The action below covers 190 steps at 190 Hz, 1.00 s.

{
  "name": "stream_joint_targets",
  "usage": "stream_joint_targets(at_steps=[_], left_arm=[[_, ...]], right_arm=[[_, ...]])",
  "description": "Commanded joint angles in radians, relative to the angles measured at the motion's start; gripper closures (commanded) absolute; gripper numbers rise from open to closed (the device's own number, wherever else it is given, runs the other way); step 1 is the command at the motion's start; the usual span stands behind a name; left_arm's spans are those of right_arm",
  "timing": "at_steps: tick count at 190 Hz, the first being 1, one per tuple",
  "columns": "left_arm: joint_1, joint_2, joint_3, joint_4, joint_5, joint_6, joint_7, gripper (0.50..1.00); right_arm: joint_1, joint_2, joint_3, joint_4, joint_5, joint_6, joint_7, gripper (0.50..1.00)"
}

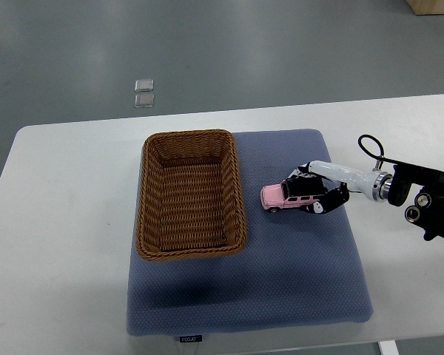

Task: Place pink car in brown basket
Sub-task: 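Close the right hand around the pink car and lift it, then carry the pink car over the wicker basket and lower it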

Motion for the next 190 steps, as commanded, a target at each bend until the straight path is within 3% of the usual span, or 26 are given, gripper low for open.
stream_joint_targets(at_steps=[1,51,90,143,190], left_arm=[[0.0,0.0,0.0,0.0,0.0,0.0,0.0,0.5],[0.0,0.0,0.0,0.0,0.0,0.0,0.0,0.5],[0.0,0.0,0.002,0.0,0.0,0.002,0.0,0.5],[-0.008,0.0,0.002,-0.012,0.0,0.008,0.0,0.5],[-0.008,0.0,0.002,-0.011,0.0,0.009,0.0,0.5]], right_arm=[[0.019,-0.034,0.004,0.009,0.006,0.003,0.001,1.0],[0.126,-0.123,0.016,0.084,0.041,0.024,0.002,1.0],[0.218,-0.103,0.013,0.086,0.072,0.073,0.002,1.0],[0.337,0.11,-0.076,0.007,0.144,0.087,-0.005,1.0],[0.332,0.287,-0.123,-0.122,0.134,0.072,-0.004,1.0]])
